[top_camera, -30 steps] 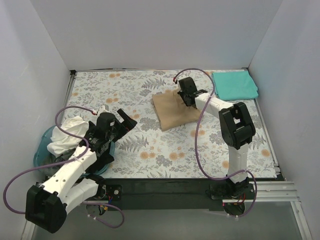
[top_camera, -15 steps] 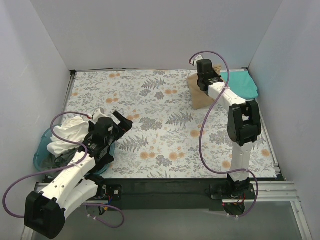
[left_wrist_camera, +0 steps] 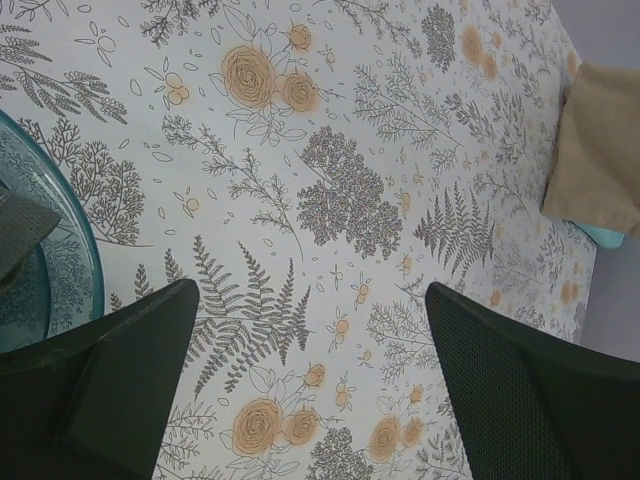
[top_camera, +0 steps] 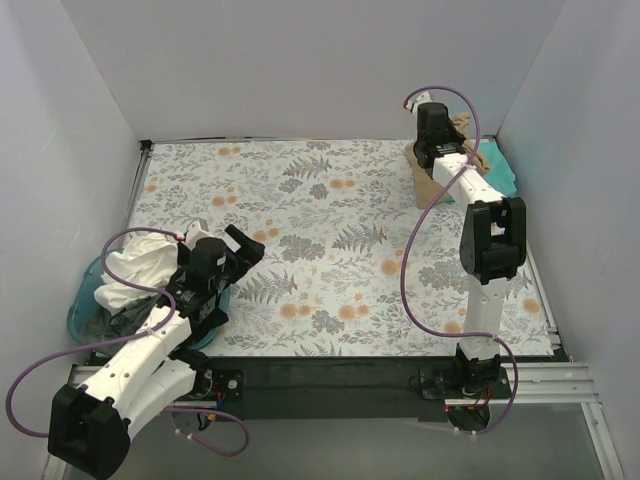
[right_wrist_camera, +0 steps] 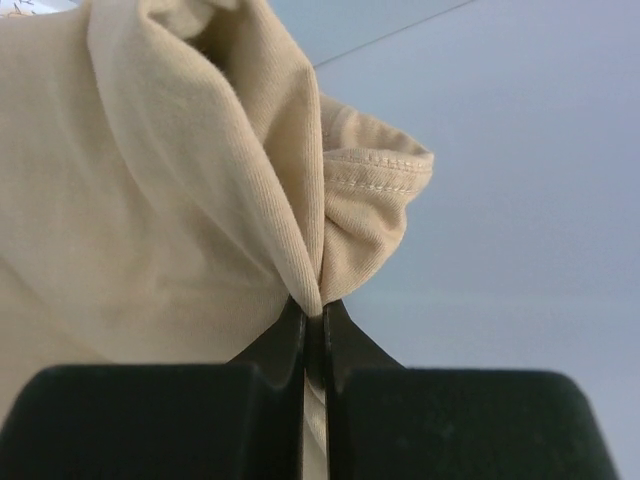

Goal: Fold and stack the t-shirts
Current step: Neatly place the folded tshirt to the corner

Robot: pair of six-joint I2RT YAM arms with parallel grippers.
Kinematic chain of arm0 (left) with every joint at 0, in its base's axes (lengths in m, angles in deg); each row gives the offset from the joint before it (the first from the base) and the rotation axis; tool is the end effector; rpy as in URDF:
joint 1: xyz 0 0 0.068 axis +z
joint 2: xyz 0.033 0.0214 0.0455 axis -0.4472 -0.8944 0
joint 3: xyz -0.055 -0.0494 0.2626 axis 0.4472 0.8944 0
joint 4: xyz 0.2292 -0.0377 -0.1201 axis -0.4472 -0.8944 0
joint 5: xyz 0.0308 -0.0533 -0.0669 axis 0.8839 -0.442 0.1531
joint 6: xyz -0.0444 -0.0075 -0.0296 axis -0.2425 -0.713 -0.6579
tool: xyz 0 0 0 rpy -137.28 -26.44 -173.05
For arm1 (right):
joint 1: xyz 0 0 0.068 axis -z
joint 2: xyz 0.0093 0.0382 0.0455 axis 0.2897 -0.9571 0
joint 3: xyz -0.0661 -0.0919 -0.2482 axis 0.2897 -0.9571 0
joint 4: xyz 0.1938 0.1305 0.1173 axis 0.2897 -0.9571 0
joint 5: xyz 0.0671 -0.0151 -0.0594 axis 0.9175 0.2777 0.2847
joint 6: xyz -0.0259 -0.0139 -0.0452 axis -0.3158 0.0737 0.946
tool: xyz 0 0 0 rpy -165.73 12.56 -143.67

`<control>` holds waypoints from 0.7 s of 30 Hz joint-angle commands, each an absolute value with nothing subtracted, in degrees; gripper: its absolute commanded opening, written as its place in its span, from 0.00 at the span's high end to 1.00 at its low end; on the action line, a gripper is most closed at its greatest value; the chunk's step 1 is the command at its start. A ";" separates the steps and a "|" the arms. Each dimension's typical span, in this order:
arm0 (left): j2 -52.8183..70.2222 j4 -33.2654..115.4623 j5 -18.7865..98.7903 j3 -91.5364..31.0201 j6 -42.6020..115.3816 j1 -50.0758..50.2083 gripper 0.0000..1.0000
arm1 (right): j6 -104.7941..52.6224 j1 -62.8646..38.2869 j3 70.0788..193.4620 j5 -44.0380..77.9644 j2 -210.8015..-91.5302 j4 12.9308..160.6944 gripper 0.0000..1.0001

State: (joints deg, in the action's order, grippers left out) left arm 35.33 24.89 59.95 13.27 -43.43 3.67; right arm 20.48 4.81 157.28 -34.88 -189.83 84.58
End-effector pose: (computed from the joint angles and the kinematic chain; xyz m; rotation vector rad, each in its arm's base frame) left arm 0.1748 -0.0660 0.2229 -1.3987 1.8329 -0.8954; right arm 0.4892 0.0788 0.2851 -0.3579 1.9473 -1.0639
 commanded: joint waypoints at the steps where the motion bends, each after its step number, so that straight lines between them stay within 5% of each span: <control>1: 37.08 25.72 62.32 13.52 -43.70 3.54 0.03 | 20.98 4.88 160.90 -36.38 -186.72 88.81 0.99; 21: 38.23 24.14 64.70 11.77 -43.17 3.54 0.03 | 18.43 7.43 161.34 -34.01 -180.48 88.20 0.99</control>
